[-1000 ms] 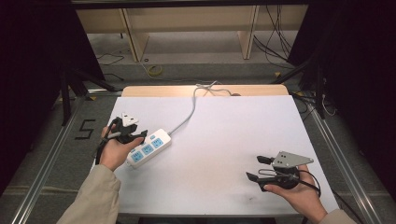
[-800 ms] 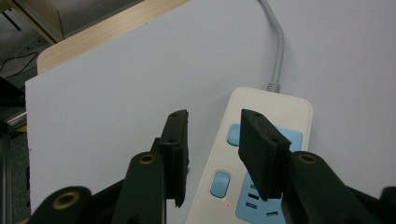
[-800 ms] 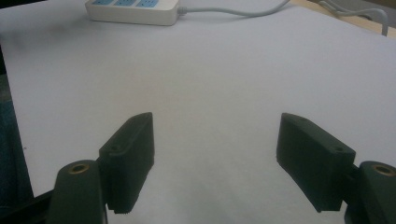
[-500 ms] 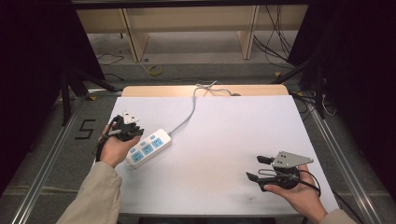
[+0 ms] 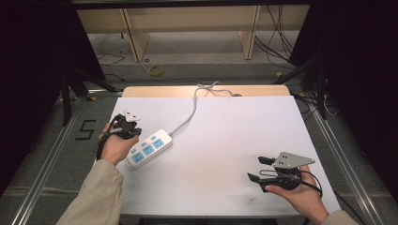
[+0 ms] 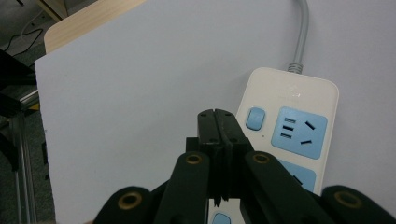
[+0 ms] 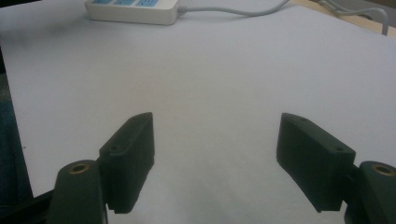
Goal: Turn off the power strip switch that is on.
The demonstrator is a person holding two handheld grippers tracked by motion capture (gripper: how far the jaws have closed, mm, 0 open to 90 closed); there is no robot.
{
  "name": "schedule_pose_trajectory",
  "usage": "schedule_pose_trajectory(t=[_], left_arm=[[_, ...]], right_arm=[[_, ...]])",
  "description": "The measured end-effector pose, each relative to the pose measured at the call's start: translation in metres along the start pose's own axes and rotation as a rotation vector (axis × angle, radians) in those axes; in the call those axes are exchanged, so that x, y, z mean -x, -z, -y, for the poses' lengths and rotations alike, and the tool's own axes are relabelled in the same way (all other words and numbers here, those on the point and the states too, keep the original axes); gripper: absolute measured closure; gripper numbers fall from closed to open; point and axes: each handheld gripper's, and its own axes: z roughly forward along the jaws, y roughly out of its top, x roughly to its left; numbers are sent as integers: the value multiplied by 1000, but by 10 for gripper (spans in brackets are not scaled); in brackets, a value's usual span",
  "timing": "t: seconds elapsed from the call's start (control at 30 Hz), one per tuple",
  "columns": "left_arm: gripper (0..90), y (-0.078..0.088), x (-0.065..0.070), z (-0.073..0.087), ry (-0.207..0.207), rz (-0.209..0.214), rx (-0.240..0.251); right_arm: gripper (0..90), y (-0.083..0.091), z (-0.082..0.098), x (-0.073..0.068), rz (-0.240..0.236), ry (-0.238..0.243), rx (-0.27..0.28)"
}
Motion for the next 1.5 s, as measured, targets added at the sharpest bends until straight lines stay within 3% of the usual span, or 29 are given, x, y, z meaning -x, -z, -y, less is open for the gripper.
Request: schedule_pose_trajectory(t=[0.27,1.5], left_arm=[[899,-2,-1,-4,5,-5,-38],[900,-20,-6,-5,14,26,-116]], right_arm=[[284,0,0,0,-1,0,-2],[285,0,0,0,-1,4,-4]])
